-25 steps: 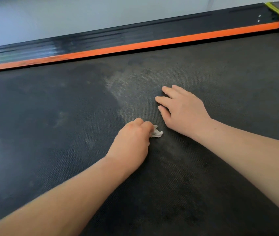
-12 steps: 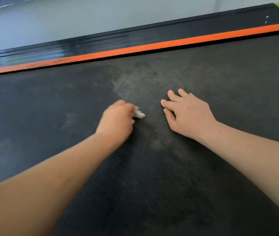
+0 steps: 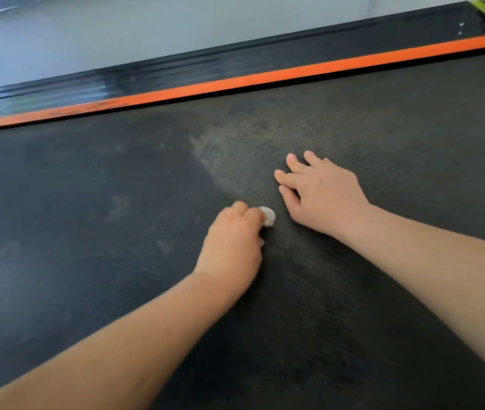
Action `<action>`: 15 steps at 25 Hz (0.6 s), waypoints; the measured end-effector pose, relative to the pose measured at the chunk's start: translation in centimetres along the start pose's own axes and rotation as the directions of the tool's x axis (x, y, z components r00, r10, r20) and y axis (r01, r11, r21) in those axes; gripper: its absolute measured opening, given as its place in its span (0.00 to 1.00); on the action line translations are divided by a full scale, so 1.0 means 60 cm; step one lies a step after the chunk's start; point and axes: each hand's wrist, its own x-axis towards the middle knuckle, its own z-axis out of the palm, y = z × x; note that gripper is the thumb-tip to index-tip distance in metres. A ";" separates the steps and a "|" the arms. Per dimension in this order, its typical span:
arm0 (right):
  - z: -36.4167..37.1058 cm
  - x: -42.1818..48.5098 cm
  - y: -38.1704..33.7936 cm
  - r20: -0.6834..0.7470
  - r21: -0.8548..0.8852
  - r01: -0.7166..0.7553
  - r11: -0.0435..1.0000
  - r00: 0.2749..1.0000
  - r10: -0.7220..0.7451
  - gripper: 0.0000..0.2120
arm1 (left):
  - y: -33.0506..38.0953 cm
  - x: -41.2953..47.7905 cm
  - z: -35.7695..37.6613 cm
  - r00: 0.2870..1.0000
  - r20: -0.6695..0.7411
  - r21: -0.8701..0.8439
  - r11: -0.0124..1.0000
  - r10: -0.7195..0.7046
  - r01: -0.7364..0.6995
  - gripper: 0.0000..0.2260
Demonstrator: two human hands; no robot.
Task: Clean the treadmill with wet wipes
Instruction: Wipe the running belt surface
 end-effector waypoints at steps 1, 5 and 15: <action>0.003 -0.002 -0.001 -0.016 -0.014 0.019 1.000 1.000 -0.019 0.20 | 0.021 -0.015 0.008 0.995 0.049 -0.028 0.996 0.087 -0.086 0.11; -0.009 0.011 0.007 -0.123 0.059 -0.009 0.998 0.992 0.016 0.18 | -0.008 0.018 -0.006 0.973 0.065 -0.006 0.975 0.223 -0.223 0.10; -0.009 0.117 0.006 0.142 0.030 -0.143 0.989 0.980 0.137 0.24 | -0.099 0.114 -0.015 0.962 -0.114 0.081 0.967 0.248 -0.240 0.10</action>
